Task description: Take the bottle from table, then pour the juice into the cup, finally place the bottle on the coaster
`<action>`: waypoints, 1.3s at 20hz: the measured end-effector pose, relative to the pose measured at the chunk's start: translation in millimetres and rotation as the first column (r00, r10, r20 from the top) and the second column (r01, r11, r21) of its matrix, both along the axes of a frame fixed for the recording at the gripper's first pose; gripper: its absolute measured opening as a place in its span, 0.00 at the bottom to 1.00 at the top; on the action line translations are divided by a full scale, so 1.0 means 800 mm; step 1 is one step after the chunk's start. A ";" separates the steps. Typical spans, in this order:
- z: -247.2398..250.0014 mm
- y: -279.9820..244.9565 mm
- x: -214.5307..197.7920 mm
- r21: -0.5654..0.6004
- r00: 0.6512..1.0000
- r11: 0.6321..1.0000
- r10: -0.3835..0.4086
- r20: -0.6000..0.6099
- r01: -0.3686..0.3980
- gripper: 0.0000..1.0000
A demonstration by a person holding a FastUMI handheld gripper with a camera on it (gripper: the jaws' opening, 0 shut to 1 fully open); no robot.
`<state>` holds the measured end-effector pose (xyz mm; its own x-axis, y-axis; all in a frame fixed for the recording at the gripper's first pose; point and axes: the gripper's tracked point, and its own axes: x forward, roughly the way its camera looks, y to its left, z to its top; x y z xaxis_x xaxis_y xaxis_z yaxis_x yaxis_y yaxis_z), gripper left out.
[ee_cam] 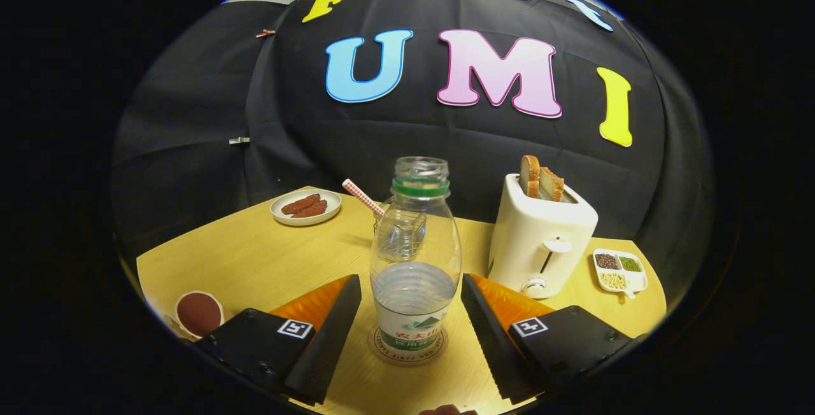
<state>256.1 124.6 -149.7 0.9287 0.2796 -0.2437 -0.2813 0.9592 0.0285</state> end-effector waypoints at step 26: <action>0.262 -0.178 -0.312 0.013 0.896 0.905 -0.422 0.140 0.425 0.98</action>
